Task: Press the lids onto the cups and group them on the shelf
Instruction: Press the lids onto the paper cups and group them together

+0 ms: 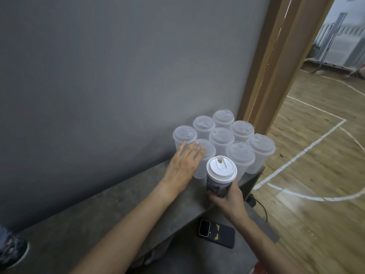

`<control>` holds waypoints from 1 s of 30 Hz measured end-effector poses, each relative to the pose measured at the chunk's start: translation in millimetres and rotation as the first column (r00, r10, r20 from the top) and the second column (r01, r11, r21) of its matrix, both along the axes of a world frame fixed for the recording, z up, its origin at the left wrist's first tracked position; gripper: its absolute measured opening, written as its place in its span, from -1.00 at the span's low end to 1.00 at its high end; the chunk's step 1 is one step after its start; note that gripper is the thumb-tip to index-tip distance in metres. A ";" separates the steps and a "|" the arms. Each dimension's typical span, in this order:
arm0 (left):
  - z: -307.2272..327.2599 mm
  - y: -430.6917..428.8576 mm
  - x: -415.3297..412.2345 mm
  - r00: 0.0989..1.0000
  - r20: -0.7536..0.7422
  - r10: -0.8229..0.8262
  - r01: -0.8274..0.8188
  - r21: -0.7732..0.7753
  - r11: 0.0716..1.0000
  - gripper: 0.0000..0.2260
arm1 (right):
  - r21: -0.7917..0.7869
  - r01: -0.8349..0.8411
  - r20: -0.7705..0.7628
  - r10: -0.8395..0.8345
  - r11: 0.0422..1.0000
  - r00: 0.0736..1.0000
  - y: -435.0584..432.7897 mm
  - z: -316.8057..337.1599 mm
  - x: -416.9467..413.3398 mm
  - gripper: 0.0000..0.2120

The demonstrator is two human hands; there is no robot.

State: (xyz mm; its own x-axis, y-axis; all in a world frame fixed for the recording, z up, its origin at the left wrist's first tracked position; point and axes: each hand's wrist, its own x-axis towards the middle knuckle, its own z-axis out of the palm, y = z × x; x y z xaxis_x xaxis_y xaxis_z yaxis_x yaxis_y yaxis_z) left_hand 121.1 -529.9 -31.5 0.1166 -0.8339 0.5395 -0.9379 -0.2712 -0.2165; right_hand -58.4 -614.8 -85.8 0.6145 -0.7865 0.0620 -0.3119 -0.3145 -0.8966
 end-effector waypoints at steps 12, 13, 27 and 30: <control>4.0 6.0 -4.2 0.998 -0.051 0.049 -0.047 0.040 0.998 -0.35 | 0.020 -0.009 0.016 0.009 1.000 1.000 1.9 -10.0 -6.7 -0.07; 5.6 8.3 -5.8 0.996 -0.068 0.052 -0.050 0.029 0.998 -0.35 | 0.028 -0.009 0.015 0.009 1.000 1.000 3.3 -10.6 -9.7 -0.07; -23.0 162.3 -22.8 0.925 -0.348 0.154 -0.219 -0.154 0.963 -0.65 | 0.202 -0.227 0.212 0.183 0.953 0.960 127.8 -19.2 -7.5 -0.42; -24.0 213.8 -22.7 0.901 -0.363 0.238 -0.316 -0.173 0.933 -0.75 | 0.131 -0.402 0.235 0.365 0.906 0.901 151.5 -6.6 35.4 -0.43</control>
State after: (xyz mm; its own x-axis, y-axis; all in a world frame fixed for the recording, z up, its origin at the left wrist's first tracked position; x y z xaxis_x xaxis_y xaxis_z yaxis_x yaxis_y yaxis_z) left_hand 98.5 -316.1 -55.5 0.5289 -0.6040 0.5963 -0.8237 -0.5346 0.1890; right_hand -23.0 -463.4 -92.5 0.8593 -0.5014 0.1014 -0.0062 -0.2083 -0.9780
